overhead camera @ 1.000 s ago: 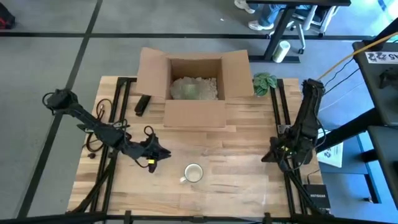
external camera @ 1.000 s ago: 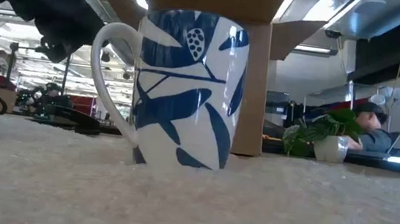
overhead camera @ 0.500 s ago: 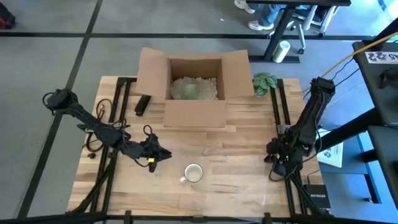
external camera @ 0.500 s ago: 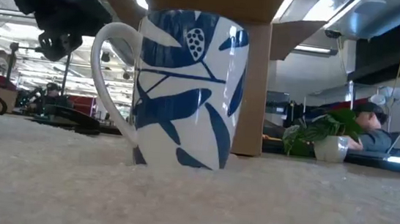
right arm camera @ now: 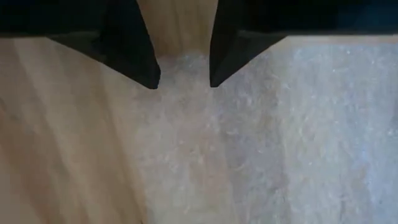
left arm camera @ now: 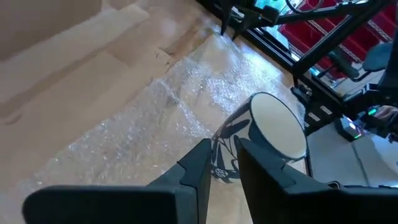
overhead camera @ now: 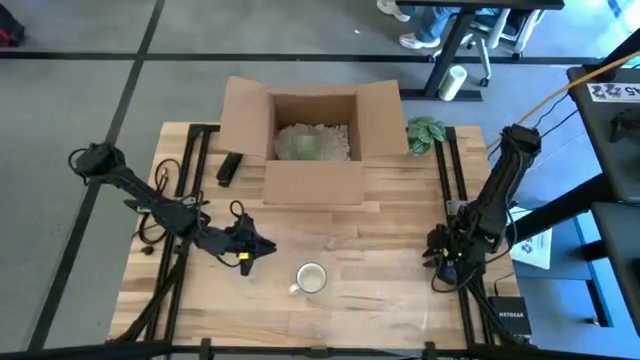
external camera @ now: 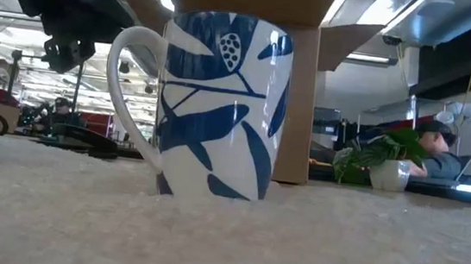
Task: Wrap mug
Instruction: Wrap the blue mug with bubble wrap
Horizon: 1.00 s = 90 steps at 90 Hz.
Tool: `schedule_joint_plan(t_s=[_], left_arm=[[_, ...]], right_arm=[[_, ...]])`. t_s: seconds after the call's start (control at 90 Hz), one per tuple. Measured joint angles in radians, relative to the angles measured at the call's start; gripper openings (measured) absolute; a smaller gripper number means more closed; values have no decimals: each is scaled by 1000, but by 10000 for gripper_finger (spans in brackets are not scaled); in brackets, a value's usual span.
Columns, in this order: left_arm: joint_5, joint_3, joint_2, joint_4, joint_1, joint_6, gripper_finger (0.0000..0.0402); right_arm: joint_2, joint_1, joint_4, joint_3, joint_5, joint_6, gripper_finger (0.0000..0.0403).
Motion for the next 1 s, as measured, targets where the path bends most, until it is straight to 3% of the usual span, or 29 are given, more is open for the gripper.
schedule_joint_plan(t_s=[0.267, 0.444, 0.678, 0.844, 1.0], left_arm=[[-1, 0, 0, -9, -39, 22, 61], [-18, 0, 0, -3, -89, 9, 61], [-102, 1, 0, 37, -167, -7, 61], [-153, 1, 2, 70, -210, -5, 61], [-157, 1, 17, 101, -230, -1, 61]], right_arm=[[168, -4, 185, -1, 84, -2, 10], [265, -71, 314, 54, 144, -45, 2], [338, -214, 447, 237, 242, -360, 0], [394, -346, 551, 350, 224, -582, 0], [509, -481, 704, 444, 91, -755, 0]])
